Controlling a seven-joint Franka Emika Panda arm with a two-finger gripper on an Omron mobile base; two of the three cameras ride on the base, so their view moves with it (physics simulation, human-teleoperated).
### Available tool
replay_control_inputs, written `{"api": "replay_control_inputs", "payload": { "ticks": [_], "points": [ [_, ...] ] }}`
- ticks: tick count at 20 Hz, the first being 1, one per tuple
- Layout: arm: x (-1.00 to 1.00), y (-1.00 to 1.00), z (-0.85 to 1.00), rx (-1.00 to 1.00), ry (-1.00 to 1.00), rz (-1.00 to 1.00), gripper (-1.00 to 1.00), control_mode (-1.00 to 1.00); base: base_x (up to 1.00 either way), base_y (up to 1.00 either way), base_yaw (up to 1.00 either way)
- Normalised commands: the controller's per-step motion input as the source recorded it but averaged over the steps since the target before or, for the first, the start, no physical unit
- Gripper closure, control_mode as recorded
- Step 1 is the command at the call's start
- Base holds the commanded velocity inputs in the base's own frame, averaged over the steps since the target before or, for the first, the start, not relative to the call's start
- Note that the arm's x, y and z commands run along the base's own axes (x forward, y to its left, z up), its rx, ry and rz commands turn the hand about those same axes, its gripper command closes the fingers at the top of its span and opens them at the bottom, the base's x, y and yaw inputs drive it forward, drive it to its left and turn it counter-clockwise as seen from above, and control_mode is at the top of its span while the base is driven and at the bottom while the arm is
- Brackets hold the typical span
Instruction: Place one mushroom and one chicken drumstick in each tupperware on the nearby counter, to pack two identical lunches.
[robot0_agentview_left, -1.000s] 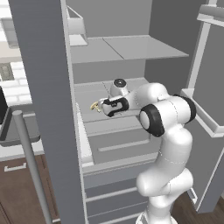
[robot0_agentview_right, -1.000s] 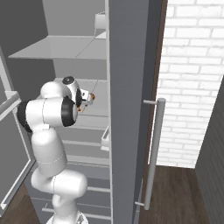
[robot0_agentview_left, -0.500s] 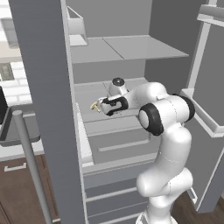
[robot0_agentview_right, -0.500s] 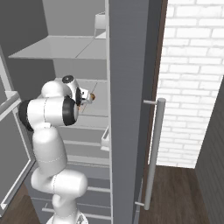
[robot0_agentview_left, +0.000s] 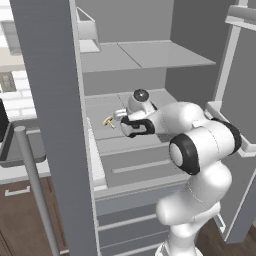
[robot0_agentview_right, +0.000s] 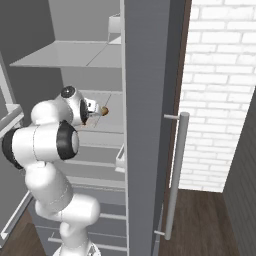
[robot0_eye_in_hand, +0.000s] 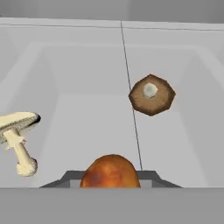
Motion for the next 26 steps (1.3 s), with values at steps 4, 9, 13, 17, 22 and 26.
{"api": "replay_control_inputs", "payload": {
  "ticks": [4,9,13,17,22,26],
  "points": [
    [-1.0,-0.09,0.83,0.0,-0.45,0.0,1.0,-1.0,0.0,0.0,0.0],
    [-1.0,-0.13,0.94,0.01,-0.27,0.0,1.0,-1.0,0.0,0.0,0.0],
    [-1.0,-0.11,1.0,0.03,-0.07,0.0,1.0,-1.0,0.0,0.0,0.0],
    [-1.0,-0.14,1.0,0.07,0.05,0.0,1.0,-1.0,0.0,0.0,0.0],
    [-1.0,-0.21,0.88,0.06,0.22,0.0,1.0,-1.0,0.0,0.0,0.0],
    [-1.0,-0.06,0.45,0.0,0.42,0.0,1.0,-1.0,0.0,0.0,0.0]
  ]
}}
